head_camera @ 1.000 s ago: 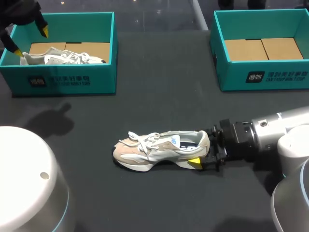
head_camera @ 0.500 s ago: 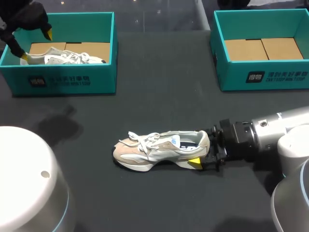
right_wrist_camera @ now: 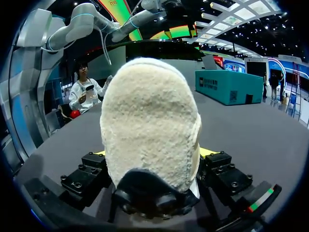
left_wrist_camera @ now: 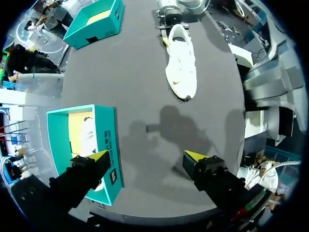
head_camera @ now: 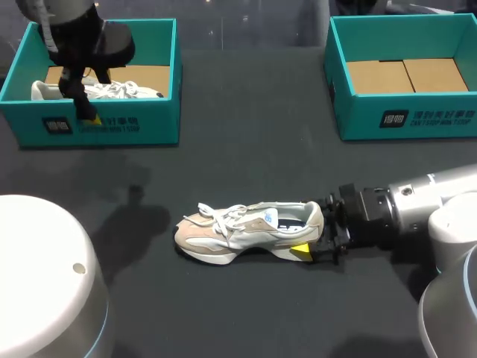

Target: Take the shoe out of the shoebox, open the shoe tongue, remove and reinsert the insole, then place the shoe into the shoebox

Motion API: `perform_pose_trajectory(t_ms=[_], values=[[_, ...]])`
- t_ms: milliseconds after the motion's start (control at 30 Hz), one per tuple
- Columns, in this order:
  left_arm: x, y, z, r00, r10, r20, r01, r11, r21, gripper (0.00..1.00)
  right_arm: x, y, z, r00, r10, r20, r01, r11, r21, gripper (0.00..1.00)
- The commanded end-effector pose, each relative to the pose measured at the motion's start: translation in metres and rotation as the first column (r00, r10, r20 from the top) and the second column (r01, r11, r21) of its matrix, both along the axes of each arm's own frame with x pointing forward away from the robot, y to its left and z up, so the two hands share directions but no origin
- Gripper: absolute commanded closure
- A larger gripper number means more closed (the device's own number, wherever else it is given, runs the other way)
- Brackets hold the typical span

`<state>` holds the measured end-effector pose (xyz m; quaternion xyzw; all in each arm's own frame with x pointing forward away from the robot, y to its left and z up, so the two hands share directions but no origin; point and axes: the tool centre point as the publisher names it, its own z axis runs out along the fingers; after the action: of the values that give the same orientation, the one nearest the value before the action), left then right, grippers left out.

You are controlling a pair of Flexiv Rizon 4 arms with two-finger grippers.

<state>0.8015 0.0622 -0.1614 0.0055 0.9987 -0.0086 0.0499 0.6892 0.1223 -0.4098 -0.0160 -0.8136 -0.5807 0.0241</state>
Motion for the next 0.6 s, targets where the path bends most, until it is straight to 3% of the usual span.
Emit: perform_pose_trajectory(t_ms=[33,433,600], values=[[-0.001,-0.027,-0.015,0.990,0.137,-0.014,-0.138,0.990,-0.007,0.00,-0.001,0.001,-0.001,1.000,-0.001,-0.001,0.001,1.000,-0.005,1.00],[-0.014,-0.077,-0.025,0.962,0.273,-0.001,-0.273,0.962,-0.020,0.00,-0.001,0.001,-0.001,1.000,-0.001,-0.001,0.001,1.000,-0.005,1.00],[-0.023,-0.096,-0.029,0.969,0.247,0.009,-0.247,0.969,0.023,0.00,-0.001,0.001,-0.001,1.000,-0.001,-0.001,0.001,1.000,-0.005,1.00]])
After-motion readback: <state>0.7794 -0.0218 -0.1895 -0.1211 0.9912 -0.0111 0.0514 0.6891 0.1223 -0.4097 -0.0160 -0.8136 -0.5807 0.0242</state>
